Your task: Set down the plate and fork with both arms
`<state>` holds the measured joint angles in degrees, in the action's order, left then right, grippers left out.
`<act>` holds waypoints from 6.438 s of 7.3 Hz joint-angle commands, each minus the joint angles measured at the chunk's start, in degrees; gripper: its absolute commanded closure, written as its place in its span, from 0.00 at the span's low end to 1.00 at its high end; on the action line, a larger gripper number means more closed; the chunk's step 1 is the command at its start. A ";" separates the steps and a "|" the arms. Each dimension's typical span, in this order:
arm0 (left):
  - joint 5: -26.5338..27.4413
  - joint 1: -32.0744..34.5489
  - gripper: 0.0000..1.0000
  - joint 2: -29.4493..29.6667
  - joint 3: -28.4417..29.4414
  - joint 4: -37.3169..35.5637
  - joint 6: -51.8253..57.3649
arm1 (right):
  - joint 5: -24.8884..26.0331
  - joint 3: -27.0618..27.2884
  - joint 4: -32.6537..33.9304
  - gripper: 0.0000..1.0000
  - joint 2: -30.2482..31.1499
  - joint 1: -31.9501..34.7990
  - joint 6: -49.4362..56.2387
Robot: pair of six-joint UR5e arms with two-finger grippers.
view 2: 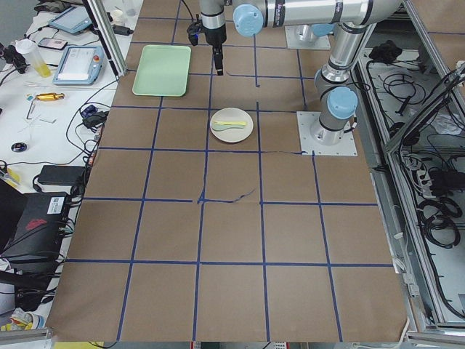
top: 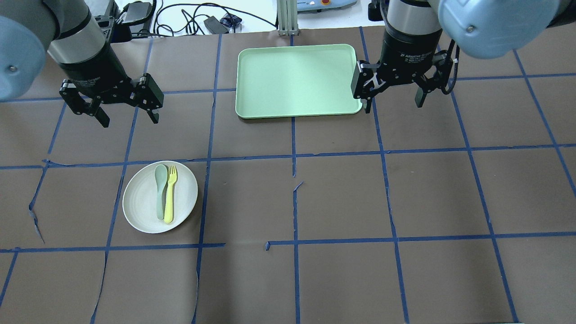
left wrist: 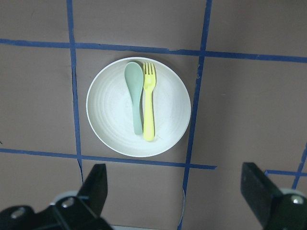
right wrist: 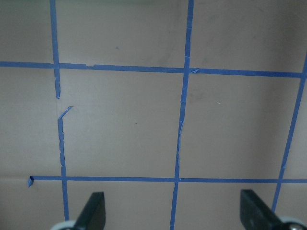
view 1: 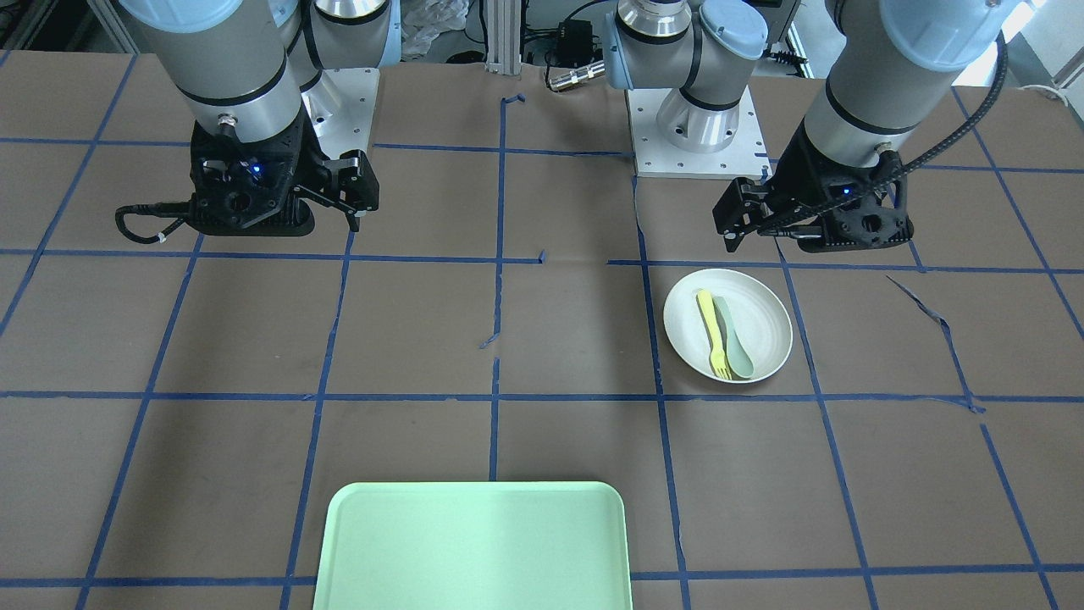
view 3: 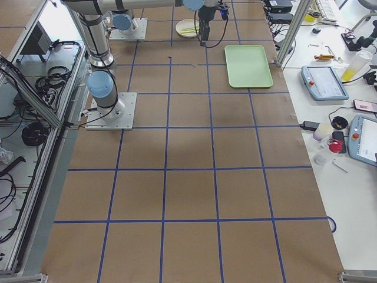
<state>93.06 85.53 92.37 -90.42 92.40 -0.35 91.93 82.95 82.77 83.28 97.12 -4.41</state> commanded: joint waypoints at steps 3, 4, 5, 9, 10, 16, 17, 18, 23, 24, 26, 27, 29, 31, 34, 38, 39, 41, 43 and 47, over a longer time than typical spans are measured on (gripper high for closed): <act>-0.25 -0.01 0.00 0.80 -0.28 -1.08 -0.52 | -0.26 0.54 0.46 0.00 -0.31 0.09 -0.07; -0.42 -0.27 0.00 0.45 -0.37 -1.17 0.00 | -0.35 0.54 0.55 0.00 -0.31 0.09 -0.07; -0.42 -0.79 0.00 1.14 -0.45 -2.30 0.17 | -0.18 0.46 0.81 0.00 -0.40 0.09 0.10; -0.95 -11.66 0.00 1.23 -4.67 -3.99 4.88 | -0.09 1.07 1.43 0.00 -0.49 0.00 0.63; -1.13 -14.57 0.00 1.76 -5.72 -4.25 11.19 | -0.17 1.24 1.52 0.00 -0.49 0.09 0.11; -2.96 -18.82 0.02 9.48 -19.62 -26.31 21.04 | -0.35 1.77 3.10 0.00 -1.28 0.09 -0.24; -3.67 -18.82 0.02 11.15 -19.70 -26.40 21.88 | -0.35 2.03 3.10 0.00 -1.28 0.09 -0.25; -3.94 -18.73 0.02 12.64 -19.88 -26.40 22.15 | -0.35 2.12 3.10 0.00 -1.28 0.09 -0.25; -4.75 -18.82 0.06 17.22 -19.97 -26.22 27.15 | -0.26 2.13 3.19 0.00 -1.63 0.09 -0.25; -2.82 -18.82 0.10 18.01 -19.97 -26.31 29.77 | -0.26 2.13 3.19 0.00 -1.72 0.09 -0.25; -2.54 -18.73 0.59 18.37 -19.97 -26.13 30.84 | -0.26 2.04 3.19 0.00 -1.81 0.09 -0.25; -2.71 -18.73 0.72 17.85 -19.79 -26.13 30.94 | -0.26 2.04 3.27 0.00 -1.81 0.09 -0.25; -2.88 -18.73 1.00 17.67 -19.53 -26.22 31.20 | -0.26 2.04 4.42 0.00 -1.81 0.09 -0.25; -3.06 -18.12 1.00 16.97 -19.18 -26.14 30.94 | -0.17 2.04 4.94 0.00 -1.81 0.09 -0.16; -3.32 -17.94 1.00 16.09 -13.58 -19.85 31.03 | -0.09 2.04 5.30 0.00 -1.81 0.09 -0.07; -10.67 -16.81 1.00 17.57 -9.17 -15.85 31.29 | 0.35 2.04 5.12 0.00 -1.81 0.09 0.19; -13.67 -13.40 1.00 18.02 -6.55 -15.85 30.94 | 0.53 2.04 4.95 0.00 -1.81 0.00 0.19; -17.35 -8.90 1.00 19.07 -3.37 -16.37 30.24 | 0.62 2.13 4.68 0.00 -1.81 0.00 0.54; -18.62 -5.56 1.00 22.22 1.45 -16.99 25.35 | 0.09 2.04 4.51 0.00 -1.81 0.00 0.55; -18.18 1.03 1.00 33.02 15.77 -16.29 14.71 | -0.17 2.21 4.07 0.00 -1.81 0.09 0.55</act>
<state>74.66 84.48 121.86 -79.47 75.83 18.33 91.82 85.10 86.91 81.48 97.19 -3.86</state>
